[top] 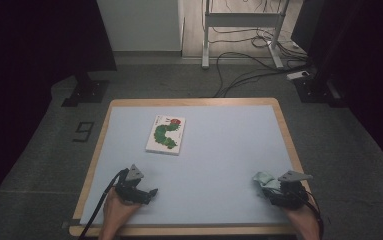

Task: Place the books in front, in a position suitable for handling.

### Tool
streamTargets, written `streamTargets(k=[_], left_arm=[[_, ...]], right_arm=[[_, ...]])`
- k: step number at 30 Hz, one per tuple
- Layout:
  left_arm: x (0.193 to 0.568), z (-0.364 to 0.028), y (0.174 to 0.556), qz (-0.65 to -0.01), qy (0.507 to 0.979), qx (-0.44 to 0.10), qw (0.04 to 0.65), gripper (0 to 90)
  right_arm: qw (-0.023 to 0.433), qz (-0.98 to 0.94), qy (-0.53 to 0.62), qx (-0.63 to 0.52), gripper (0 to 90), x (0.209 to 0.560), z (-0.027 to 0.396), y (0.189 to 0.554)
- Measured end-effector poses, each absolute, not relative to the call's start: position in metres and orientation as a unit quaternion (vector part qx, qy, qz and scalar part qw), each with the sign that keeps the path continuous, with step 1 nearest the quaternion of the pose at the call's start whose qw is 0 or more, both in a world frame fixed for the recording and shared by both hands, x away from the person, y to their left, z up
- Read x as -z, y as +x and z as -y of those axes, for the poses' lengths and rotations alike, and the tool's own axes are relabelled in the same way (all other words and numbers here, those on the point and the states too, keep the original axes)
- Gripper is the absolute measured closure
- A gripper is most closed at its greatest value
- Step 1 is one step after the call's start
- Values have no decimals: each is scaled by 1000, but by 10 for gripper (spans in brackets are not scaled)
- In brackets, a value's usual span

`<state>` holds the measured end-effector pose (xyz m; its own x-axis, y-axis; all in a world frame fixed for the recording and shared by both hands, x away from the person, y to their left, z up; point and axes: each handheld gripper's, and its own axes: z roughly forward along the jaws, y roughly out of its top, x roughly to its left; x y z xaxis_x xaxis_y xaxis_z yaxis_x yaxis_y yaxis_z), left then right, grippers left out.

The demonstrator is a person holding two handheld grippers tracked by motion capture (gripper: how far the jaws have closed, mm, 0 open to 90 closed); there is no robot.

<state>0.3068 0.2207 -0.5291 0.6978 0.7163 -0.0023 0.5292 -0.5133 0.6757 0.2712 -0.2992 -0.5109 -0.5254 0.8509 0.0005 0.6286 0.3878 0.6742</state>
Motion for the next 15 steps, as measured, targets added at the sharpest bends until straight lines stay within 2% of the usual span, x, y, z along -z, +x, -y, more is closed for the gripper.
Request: streamTargets(k=[3,4,5,6,11,15], left_arm=[[529,-221,307,-363,859,-139,334,28],[529,-221,307,-363,859,-139,334,27],[529,-221,307,-364,859,-139,333,27],[529,-221,307,-364,859,-139,333,27],[529,-221,307,-364,859,-139,333,27],[529,-221,307,-364,859,-138,333,27]], right_arm=[[182,-814,450,-319,223,506,298,271],[182,-814,450,-319,223,506,298,271],[187,-814,448,-319,165,502,296,271],[186,-813,449,-321,143,500,296,272],[188,-812,445,-327,119,490,290,273],[198,-815,432,-331,56,482,283,275]])
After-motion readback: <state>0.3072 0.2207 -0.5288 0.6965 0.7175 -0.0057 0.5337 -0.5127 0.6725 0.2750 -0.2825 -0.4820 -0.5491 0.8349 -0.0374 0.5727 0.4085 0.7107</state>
